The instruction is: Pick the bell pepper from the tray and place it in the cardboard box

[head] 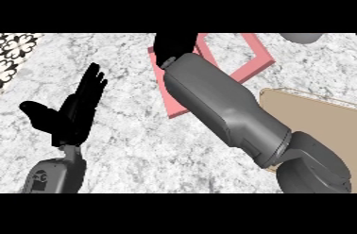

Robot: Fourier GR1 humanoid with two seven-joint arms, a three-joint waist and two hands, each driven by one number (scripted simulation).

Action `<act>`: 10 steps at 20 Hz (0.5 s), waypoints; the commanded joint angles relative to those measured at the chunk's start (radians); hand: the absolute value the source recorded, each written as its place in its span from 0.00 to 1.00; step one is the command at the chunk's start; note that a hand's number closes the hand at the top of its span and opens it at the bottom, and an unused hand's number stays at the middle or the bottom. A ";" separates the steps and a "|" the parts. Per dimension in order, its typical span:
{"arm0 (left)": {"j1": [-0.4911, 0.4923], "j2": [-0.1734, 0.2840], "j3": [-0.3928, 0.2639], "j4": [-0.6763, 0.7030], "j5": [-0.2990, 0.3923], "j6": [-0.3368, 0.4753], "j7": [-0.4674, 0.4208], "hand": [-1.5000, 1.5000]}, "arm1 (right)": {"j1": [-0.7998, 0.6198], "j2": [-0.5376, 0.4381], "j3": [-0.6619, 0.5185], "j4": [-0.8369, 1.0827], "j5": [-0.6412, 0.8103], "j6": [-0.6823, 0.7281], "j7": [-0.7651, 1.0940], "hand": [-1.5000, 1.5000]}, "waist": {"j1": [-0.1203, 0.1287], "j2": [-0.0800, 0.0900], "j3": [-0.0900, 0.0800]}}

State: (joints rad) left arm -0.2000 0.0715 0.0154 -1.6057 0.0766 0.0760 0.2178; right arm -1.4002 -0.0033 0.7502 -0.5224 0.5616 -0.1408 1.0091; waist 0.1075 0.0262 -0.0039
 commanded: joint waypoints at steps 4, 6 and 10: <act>0.029 -0.011 0.009 -0.019 -0.002 0.019 -0.010 0.50 | 0.052 0.003 -0.009 0.057 -0.064 -0.135 -0.074 0.00 | -0.011 -0.003 0.002; 0.049 -0.003 0.001 -0.029 -0.003 0.003 -0.019 0.50 | 0.034 0.003 -0.008 0.071 -0.017 -0.246 -0.135 0.00 | -0.016 -0.002 0.003; 0.025 0.004 0.020 -0.015 0.003 0.010 -0.002 0.50 | 0.010 0.003 -0.009 0.018 0.044 -0.489 -0.167 0.00 | -0.033 -0.006 0.004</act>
State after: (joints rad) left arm -0.1676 0.0746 0.0267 -1.6240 0.0841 0.0740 0.2072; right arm -1.3799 -0.0019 0.7418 -0.4782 0.5674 -0.4298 0.8734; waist 0.0885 0.0232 -0.0009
